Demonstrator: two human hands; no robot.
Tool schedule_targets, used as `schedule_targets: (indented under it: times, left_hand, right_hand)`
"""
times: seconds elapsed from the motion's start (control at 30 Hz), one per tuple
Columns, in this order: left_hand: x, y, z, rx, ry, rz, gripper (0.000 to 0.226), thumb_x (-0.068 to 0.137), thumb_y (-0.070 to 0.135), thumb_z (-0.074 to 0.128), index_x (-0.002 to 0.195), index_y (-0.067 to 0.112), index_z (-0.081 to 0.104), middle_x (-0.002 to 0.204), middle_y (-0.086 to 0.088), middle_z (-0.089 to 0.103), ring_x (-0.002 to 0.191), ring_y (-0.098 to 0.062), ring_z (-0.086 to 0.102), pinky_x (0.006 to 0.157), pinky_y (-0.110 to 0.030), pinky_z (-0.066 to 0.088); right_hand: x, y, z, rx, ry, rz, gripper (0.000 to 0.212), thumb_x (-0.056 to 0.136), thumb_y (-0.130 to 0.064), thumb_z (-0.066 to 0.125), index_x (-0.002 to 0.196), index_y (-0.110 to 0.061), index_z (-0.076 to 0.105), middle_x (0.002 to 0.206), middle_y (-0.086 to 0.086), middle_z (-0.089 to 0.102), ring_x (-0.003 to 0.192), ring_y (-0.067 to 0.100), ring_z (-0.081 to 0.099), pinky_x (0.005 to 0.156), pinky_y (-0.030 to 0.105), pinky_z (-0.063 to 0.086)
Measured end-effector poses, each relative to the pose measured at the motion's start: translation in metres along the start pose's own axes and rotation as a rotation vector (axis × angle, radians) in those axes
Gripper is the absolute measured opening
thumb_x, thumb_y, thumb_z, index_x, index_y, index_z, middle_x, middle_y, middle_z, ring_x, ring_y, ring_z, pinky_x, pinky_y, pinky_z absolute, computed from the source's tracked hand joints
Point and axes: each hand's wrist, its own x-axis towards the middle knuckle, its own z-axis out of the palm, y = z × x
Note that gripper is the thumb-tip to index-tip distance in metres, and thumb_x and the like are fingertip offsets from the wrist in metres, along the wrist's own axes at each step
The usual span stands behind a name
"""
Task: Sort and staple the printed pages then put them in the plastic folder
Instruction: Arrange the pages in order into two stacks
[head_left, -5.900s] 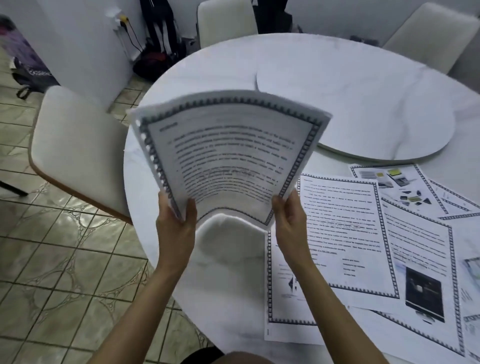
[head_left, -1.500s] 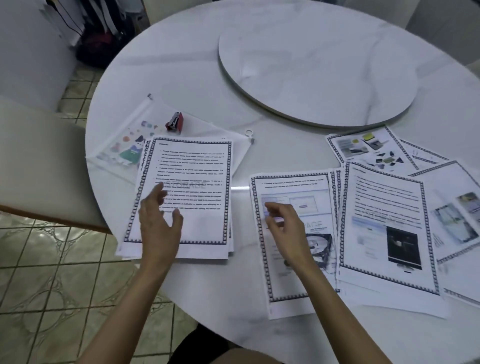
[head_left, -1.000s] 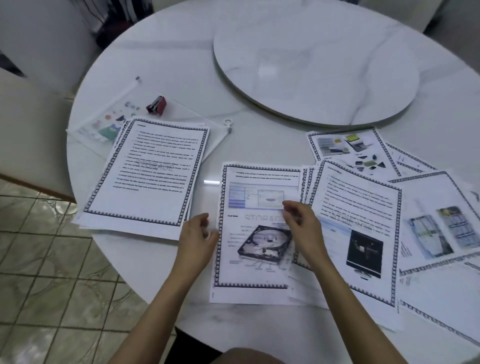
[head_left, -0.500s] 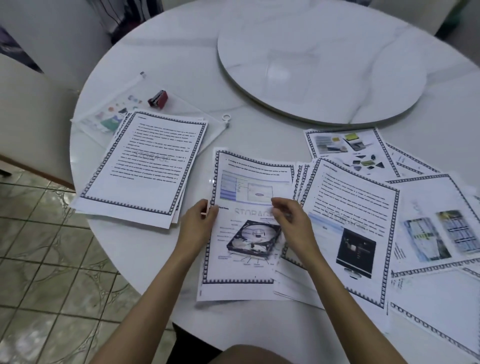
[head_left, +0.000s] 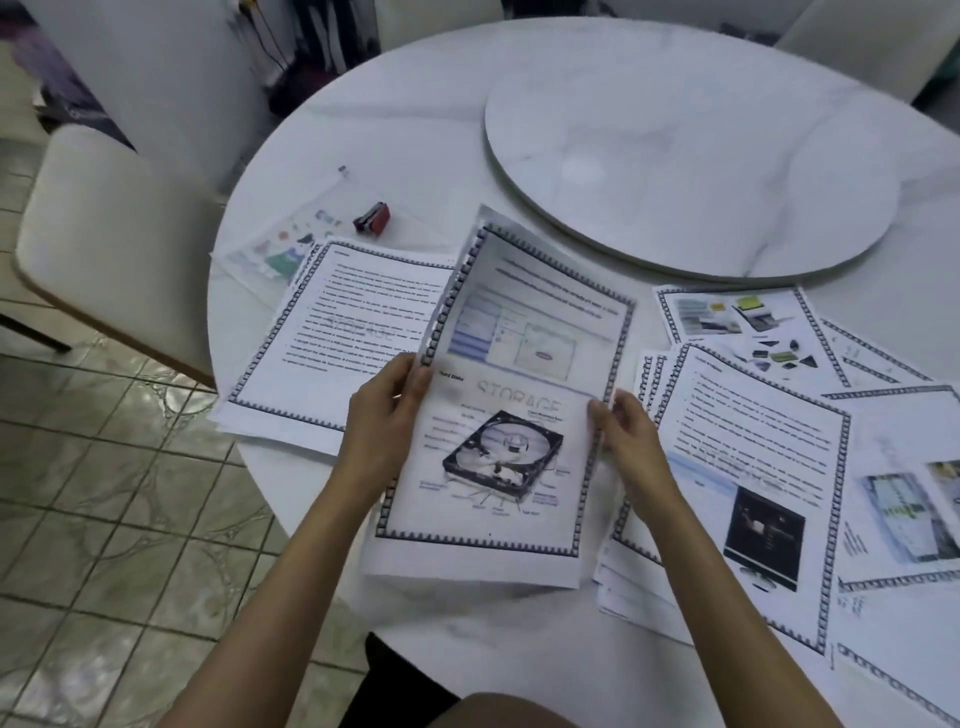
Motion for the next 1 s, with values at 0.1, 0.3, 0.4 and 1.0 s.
schedule_targets:
  times: [0.1, 0.3, 0.4, 1.0]
  left_hand:
    - [0.010, -0.006, -0.016, -0.041, 0.004, -0.013, 0.018, 0.096, 0.027, 0.045, 0.087, 0.019, 0.059, 0.071, -0.008, 0.054, 0.065, -0.014, 0.043, 0.060, -0.029, 0.034]
    - [0.039, -0.029, -0.052, 0.153, -0.091, -0.063, 0.015, 0.094, 0.018, 0.049, 0.082, 0.016, 0.058, 0.070, 0.003, 0.058, 0.059, -0.002, 0.050, 0.060, -0.015, 0.044]
    - [0.056, -0.047, -0.067, 0.213, -0.113, -0.136, 0.014, 0.091, 0.011, 0.052, 0.092, 0.019, 0.063, 0.088, -0.001, 0.066, 0.076, -0.013, 0.060, 0.068, -0.027, 0.052]
    - [0.148, -0.116, -0.131, 0.473, -0.083, -0.502, 0.056, 0.084, 0.019, 0.059, 0.133, 0.006, 0.036, 0.130, -0.018, 0.048, 0.114, -0.037, 0.050, 0.092, -0.039, 0.042]
  right_hand:
    - [-0.003, -0.004, 0.016, 0.071, -0.067, 0.042, 0.020, 0.094, -0.032, 0.049, 0.107, -0.019, 0.059, 0.100, -0.005, 0.068, 0.090, 0.012, 0.065, 0.078, 0.027, 0.050]
    - [-0.003, -0.011, 0.040, 0.068, 0.039, 0.021, 0.018, 0.095, -0.022, 0.052, 0.085, -0.017, 0.067, 0.082, 0.003, 0.071, 0.078, 0.023, 0.065, 0.075, 0.038, 0.052]
    - [-0.001, -0.011, 0.048, -0.028, 0.120, 0.000, 0.024, 0.095, -0.022, 0.051, 0.089, -0.004, 0.065, 0.086, 0.015, 0.069, 0.077, 0.026, 0.064, 0.074, 0.037, 0.052]
    - [0.004, -0.001, 0.081, -0.115, 0.509, 0.023, 0.029, 0.096, -0.019, 0.049, 0.095, 0.006, 0.061, 0.100, 0.033, 0.062, 0.095, 0.045, 0.058, 0.084, 0.054, 0.047]
